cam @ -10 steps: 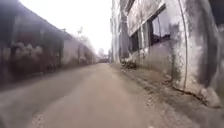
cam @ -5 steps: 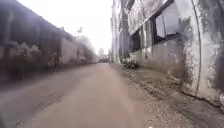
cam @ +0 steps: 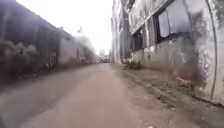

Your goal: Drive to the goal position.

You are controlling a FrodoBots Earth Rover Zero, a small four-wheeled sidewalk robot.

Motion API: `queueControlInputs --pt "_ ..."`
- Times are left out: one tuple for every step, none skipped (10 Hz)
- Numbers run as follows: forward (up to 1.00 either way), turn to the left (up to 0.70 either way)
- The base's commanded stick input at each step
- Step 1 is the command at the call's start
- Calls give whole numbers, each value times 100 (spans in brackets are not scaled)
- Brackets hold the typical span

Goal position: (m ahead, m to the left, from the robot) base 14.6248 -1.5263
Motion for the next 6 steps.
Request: queueControlInputs --pt "50 1" --pt "50 1" --pt "50 1" --pt "50 1" --pt "50 1" --pt "50 1"
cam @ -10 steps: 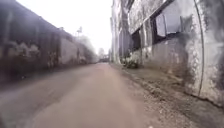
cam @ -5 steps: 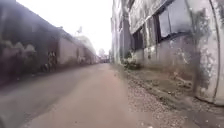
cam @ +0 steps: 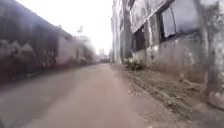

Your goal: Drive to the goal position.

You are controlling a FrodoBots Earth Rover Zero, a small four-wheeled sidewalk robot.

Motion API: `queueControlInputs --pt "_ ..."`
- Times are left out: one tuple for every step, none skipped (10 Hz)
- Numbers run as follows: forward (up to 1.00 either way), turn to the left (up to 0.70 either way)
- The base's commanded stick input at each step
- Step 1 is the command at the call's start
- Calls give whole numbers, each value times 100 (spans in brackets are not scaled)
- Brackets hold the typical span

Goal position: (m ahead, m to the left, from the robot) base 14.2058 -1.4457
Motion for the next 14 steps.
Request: queueControlInputs --pt "50 1" --pt "50 1" --pt "50 1" --pt "50 1" --pt "50 1" --pt "50 1" --pt "50 1" --pt "50 1" --pt "50 1" --pt "50 1" --pt "50 1" --pt "50 1" --pt "50 1" --pt "50 1"
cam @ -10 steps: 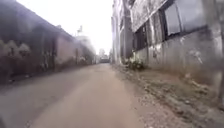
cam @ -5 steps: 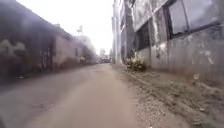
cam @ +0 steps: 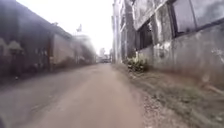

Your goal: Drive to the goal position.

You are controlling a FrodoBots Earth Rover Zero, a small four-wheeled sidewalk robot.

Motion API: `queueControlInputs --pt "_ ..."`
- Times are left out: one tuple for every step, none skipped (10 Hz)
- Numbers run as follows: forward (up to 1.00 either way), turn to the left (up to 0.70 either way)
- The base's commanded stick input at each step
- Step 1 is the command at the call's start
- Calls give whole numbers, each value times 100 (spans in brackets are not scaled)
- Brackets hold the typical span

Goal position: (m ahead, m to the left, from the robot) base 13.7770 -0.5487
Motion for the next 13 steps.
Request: queueControlInputs --pt "50 1" --pt "50 1" --pt "50 1" --pt "50 1" --pt "50 1" --pt "50 1" --pt "50 1" --pt "50 1" --pt "50 1" --pt "50 1" --pt "50 1" --pt "50 1" --pt "50 1"
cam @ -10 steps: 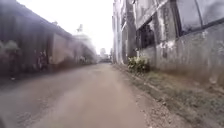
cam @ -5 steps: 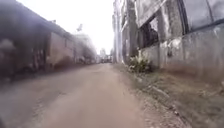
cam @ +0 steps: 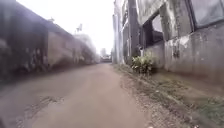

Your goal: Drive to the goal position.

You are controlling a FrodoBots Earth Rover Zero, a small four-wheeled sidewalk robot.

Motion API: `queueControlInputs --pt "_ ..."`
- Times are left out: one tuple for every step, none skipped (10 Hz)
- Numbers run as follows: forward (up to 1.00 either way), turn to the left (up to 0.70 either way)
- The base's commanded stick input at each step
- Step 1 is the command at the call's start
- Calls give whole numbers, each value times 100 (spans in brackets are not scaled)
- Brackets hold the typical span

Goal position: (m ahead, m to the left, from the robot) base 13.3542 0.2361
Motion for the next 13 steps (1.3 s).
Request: queueControlInputs --pt "50 1" --pt "50 1" --pt "50 1" --pt "50 1" --pt "50 1" --pt "50 1" --pt "50 1" --pt "50 1" --pt "50 1" --pt "50 1" --pt "50 1" --pt "50 1" --pt "50 1"
